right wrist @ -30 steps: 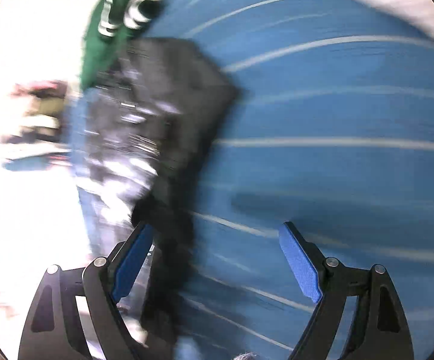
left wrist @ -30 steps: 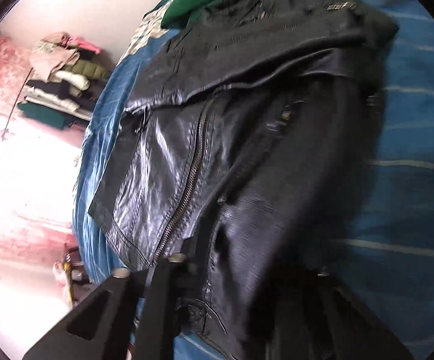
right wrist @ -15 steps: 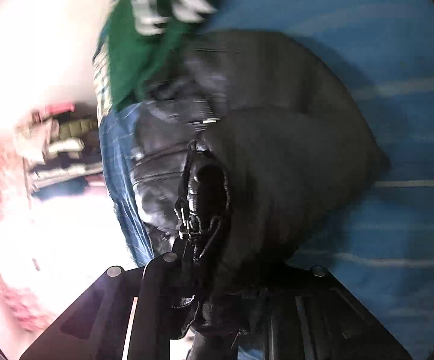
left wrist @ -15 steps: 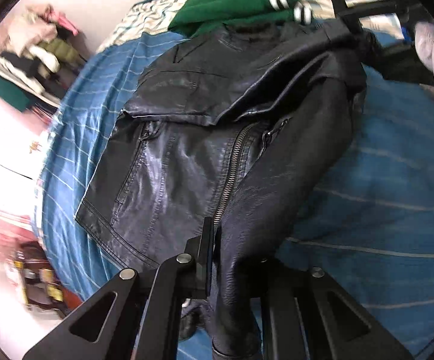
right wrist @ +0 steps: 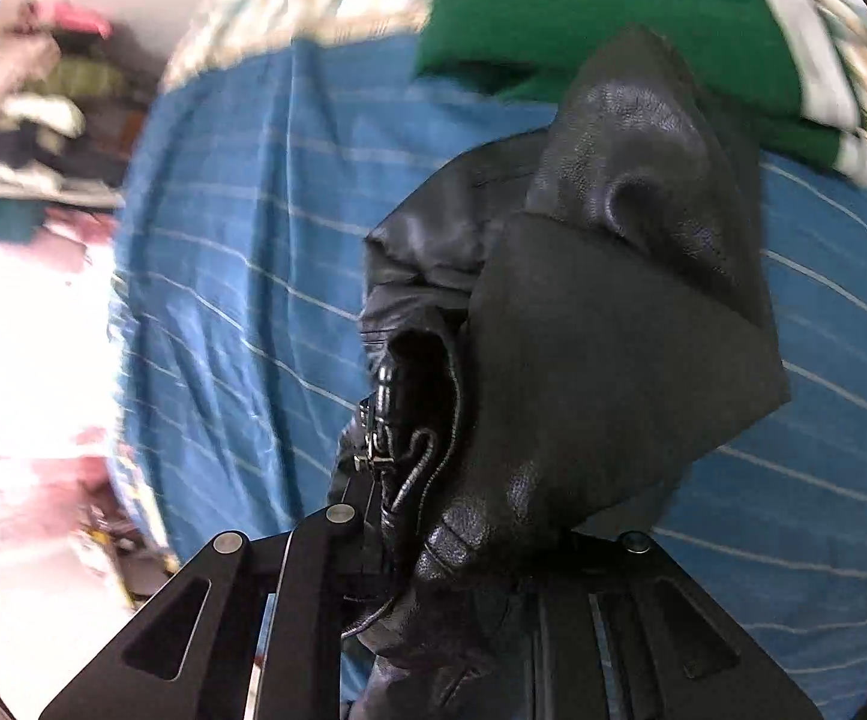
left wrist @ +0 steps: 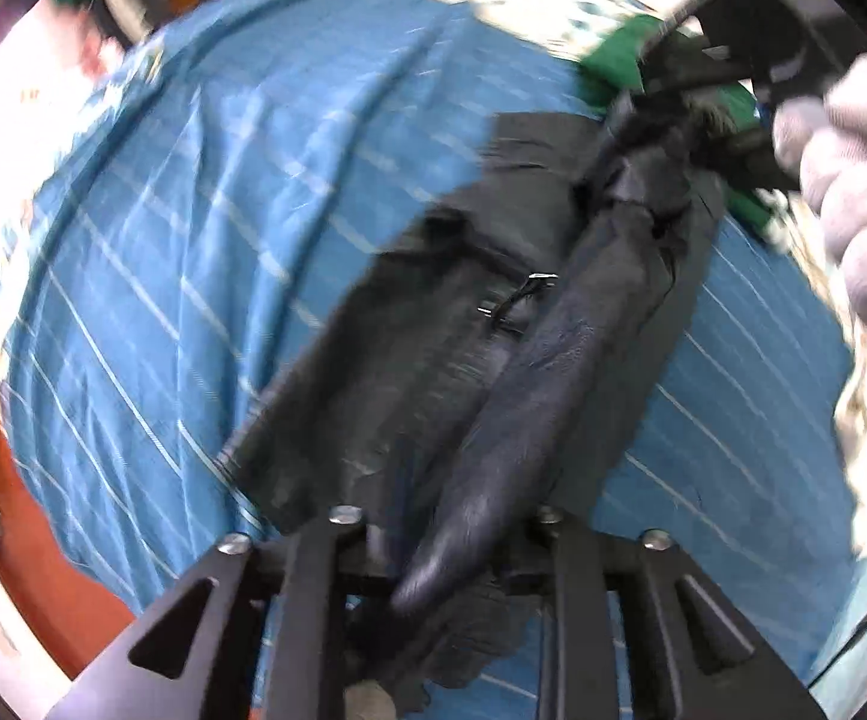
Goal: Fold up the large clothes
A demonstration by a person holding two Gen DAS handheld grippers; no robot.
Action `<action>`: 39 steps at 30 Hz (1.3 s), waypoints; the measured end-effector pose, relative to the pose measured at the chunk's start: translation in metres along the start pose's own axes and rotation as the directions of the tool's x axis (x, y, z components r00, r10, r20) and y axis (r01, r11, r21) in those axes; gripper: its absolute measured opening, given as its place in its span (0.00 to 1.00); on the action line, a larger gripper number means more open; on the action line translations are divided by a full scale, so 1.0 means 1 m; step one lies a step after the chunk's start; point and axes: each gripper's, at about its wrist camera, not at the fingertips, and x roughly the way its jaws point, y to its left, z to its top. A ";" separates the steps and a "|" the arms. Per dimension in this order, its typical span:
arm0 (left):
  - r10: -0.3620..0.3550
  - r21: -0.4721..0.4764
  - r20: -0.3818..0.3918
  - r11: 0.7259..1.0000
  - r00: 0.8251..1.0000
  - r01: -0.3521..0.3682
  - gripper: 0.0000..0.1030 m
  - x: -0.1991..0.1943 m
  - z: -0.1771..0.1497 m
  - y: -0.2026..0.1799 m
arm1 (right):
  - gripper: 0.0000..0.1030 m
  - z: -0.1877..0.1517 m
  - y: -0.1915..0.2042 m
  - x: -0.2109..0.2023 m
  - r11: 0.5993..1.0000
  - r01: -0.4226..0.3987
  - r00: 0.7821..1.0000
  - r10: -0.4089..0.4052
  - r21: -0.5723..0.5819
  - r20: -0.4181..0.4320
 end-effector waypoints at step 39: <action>0.207 0.064 0.019 0.976 0.978 -0.208 0.96 0.049 0.054 0.067 | 0.15 -0.189 -0.353 -0.038 0.655 -0.478 0.867 0.245 0.586 0.433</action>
